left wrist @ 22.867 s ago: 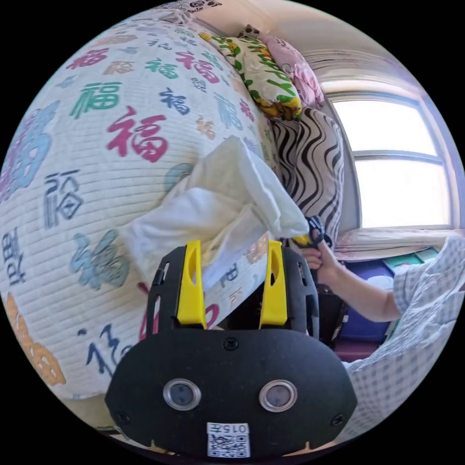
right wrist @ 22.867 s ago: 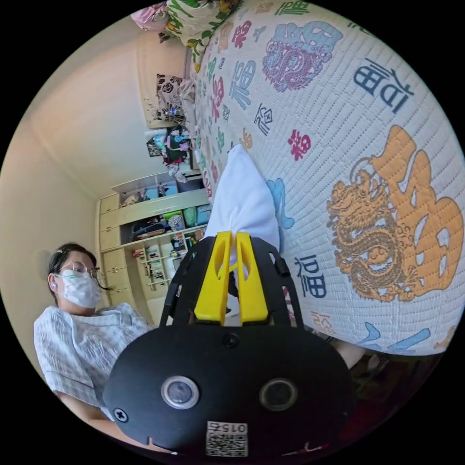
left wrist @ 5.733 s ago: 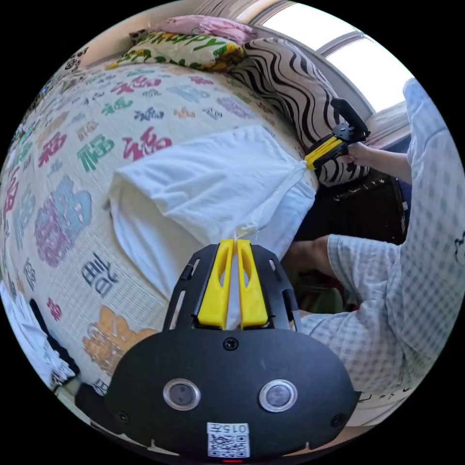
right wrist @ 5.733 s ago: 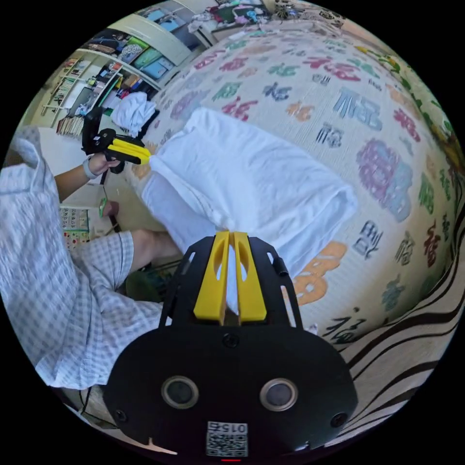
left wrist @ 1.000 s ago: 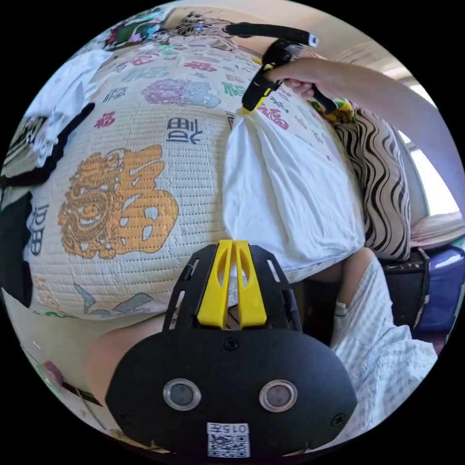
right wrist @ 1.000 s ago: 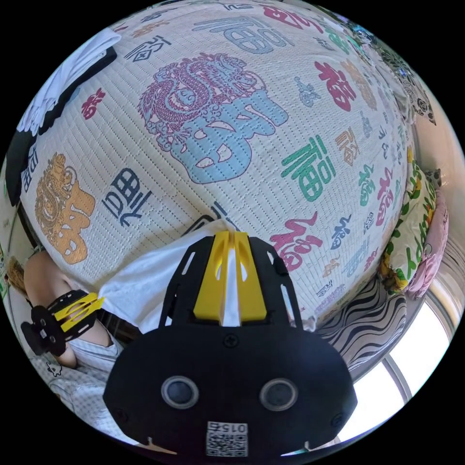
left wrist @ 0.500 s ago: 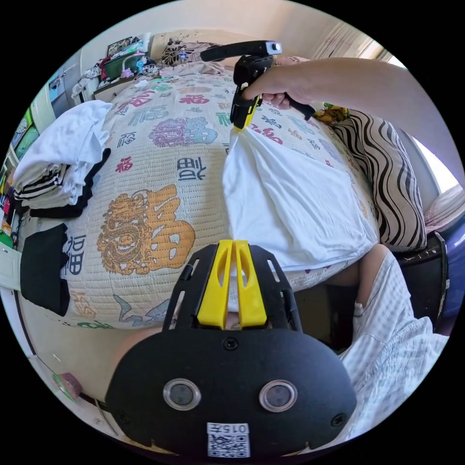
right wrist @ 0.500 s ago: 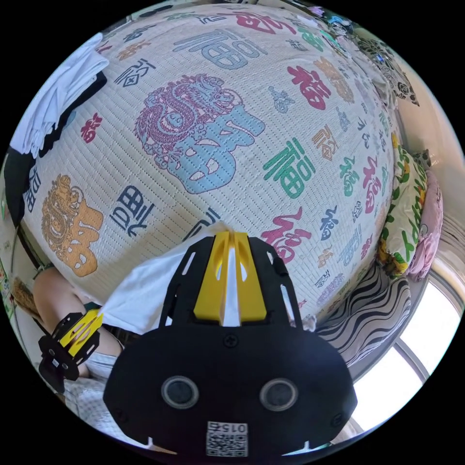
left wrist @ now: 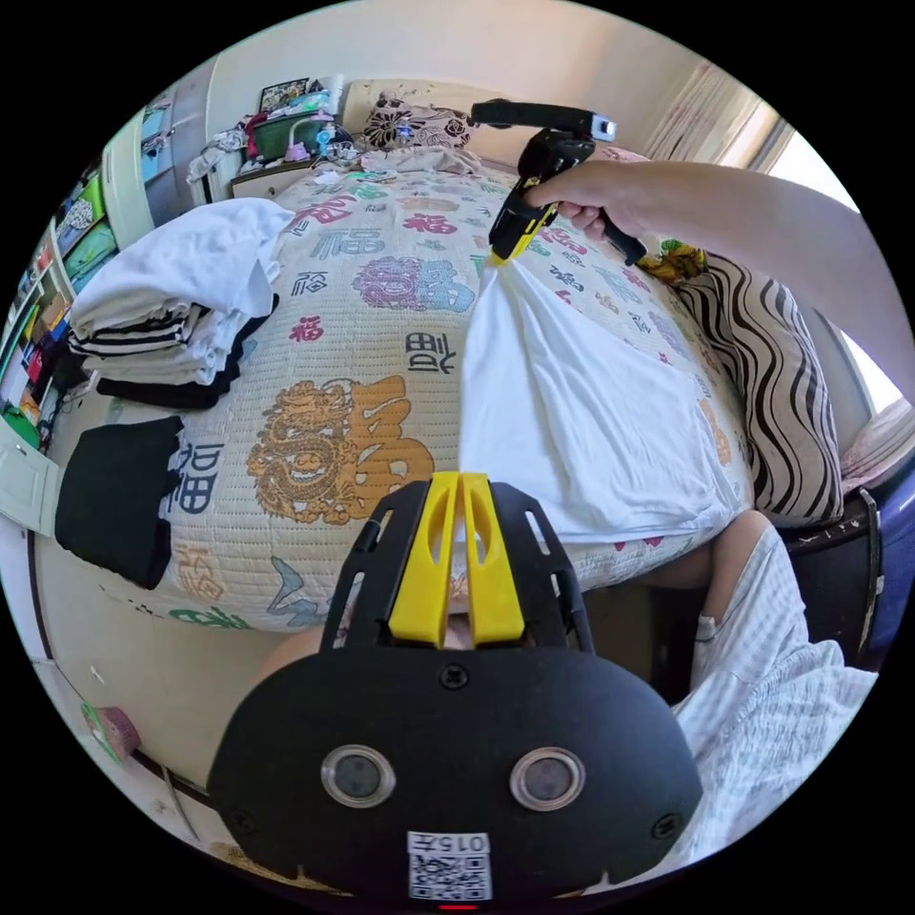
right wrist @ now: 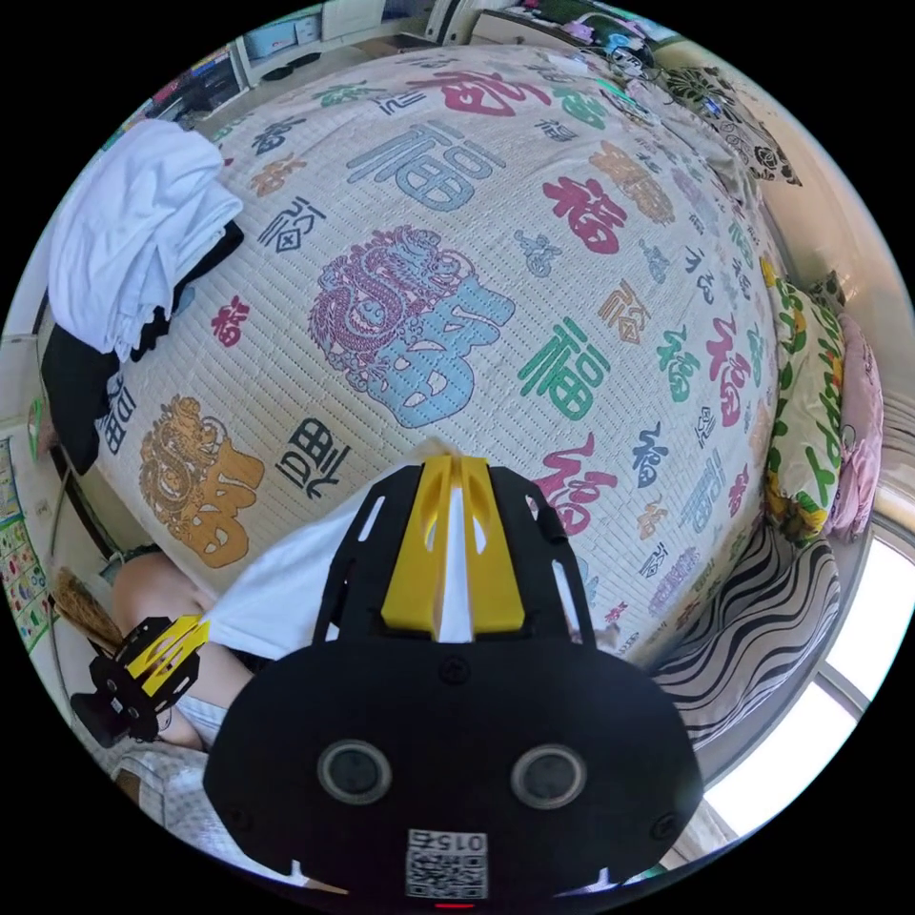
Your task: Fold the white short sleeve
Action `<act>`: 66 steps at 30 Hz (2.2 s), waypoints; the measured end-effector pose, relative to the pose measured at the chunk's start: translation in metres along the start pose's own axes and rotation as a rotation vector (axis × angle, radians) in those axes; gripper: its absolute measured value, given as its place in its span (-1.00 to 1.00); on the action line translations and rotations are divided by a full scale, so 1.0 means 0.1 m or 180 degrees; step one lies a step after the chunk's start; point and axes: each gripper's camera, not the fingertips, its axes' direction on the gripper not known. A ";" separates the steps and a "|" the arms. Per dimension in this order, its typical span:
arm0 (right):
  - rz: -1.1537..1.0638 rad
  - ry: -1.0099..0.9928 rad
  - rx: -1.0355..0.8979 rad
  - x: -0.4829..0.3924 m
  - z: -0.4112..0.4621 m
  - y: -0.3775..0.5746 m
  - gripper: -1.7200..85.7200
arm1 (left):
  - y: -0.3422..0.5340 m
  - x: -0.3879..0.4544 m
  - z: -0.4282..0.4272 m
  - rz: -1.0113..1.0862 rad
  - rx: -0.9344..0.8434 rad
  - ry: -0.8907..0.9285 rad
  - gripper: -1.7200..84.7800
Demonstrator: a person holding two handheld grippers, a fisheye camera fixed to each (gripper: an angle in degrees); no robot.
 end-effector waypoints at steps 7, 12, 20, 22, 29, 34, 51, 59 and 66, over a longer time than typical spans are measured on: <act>0.0097 -0.0269 0.0334 0.64 -0.30 0.89 -0.97 | 0.03 0.72 0.03 0.0367 0.0012 -0.0445 -0.98; 0.0300 -0.0651 0.0608 1.33 -0.38 1.71 -0.97 | 0.05 1.32 -0.02 0.0632 0.0142 -0.0528 -0.98; 0.0776 -0.1295 0.0912 2.66 -0.03 3.28 -0.96 | 0.11 2.74 0.19 0.1515 0.0170 -0.0250 -0.98; 0.0906 -0.1431 0.0963 2.96 0.13 3.62 -0.96 | 0.10 3.05 0.29 0.1714 0.0151 -0.0137 -0.98; 0.1446 -0.2002 0.1047 3.99 0.88 4.81 -0.95 | 0.02 4.07 0.96 0.2324 -0.0149 0.0397 -0.98; 0.1544 -0.2332 0.1122 4.46 1.27 5.40 -0.94 | 0.03 4.63 1.31 0.2609 -0.0296 0.0472 -0.97; 0.1873 -0.2539 0.1399 4.95 1.69 7.23 -0.73 | -0.36 4.50 1.17 0.2335 -0.0406 0.1014 -0.72; 0.1002 -0.2559 0.0760 4.19 1.78 7.52 -0.78 | -0.81 3.55 0.73 0.1310 -0.0124 0.0601 -0.75; 0.1231 -0.2394 0.0681 4.33 1.83 7.85 -0.92 | -1.31 3.53 0.54 0.1502 0.0114 0.0583 -0.75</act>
